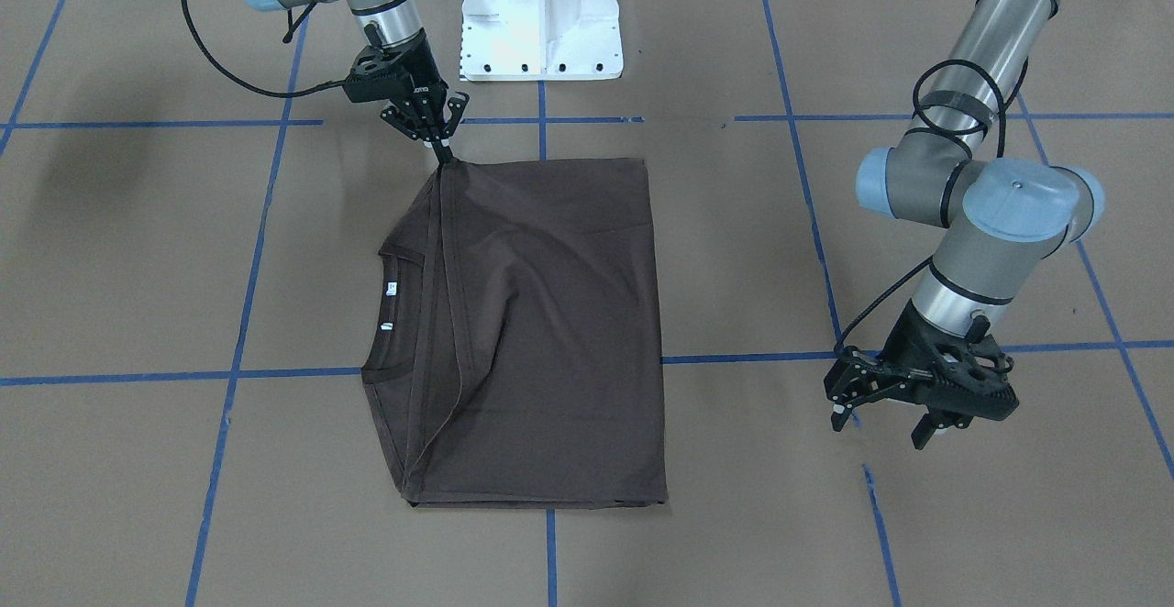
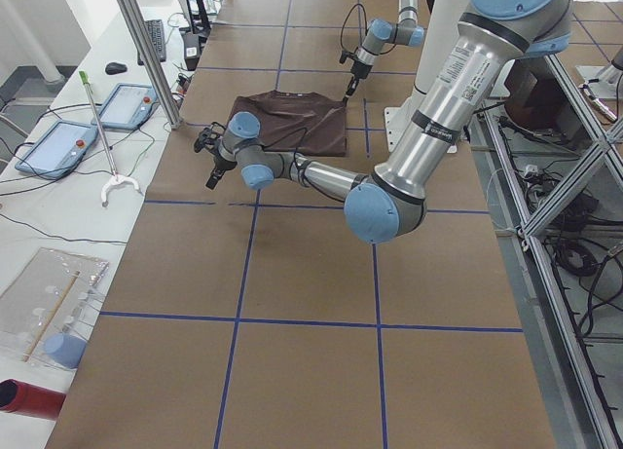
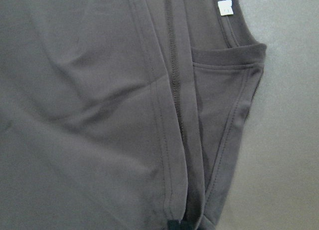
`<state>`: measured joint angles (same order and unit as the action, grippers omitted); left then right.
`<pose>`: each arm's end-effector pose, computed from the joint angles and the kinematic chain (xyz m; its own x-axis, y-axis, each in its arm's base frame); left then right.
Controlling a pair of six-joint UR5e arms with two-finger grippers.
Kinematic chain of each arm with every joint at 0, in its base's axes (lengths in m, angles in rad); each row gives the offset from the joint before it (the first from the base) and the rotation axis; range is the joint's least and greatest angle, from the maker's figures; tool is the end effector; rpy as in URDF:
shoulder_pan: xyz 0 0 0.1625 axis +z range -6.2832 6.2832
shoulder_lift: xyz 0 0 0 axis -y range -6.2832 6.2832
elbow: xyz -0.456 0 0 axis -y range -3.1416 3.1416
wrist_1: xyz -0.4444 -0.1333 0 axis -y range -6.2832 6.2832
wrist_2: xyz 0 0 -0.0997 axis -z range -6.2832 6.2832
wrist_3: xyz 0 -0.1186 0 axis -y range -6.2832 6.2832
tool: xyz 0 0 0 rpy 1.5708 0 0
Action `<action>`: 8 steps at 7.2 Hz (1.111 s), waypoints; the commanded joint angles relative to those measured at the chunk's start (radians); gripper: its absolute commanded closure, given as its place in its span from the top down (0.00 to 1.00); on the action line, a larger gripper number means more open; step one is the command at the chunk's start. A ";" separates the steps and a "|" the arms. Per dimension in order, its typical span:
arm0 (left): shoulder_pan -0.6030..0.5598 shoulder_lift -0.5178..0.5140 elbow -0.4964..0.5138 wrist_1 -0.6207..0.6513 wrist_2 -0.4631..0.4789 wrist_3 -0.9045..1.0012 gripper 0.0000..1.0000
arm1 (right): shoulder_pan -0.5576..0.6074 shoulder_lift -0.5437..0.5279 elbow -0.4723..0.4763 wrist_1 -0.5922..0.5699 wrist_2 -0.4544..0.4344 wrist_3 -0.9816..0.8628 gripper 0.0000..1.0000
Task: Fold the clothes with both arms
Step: 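Straighten the shirt with the right gripper, release, and draw back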
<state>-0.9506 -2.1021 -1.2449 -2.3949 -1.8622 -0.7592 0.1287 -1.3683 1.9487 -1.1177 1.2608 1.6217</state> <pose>0.3928 -0.7207 0.4381 0.6677 0.2606 -0.6973 0.2208 0.8253 0.5198 -0.5846 -0.2465 0.3376 0.4875 0.1119 0.8659 -0.4075 0.9063 0.1122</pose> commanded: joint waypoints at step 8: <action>0.006 0.004 -0.025 0.000 -0.003 -0.009 1.00 | -0.144 -0.142 0.167 -0.014 -0.187 0.049 1.00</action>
<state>-0.9470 -2.0985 -1.2546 -2.3951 -1.8637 -0.7617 -0.0172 -1.4681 2.0312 -1.1310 1.0563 1.7089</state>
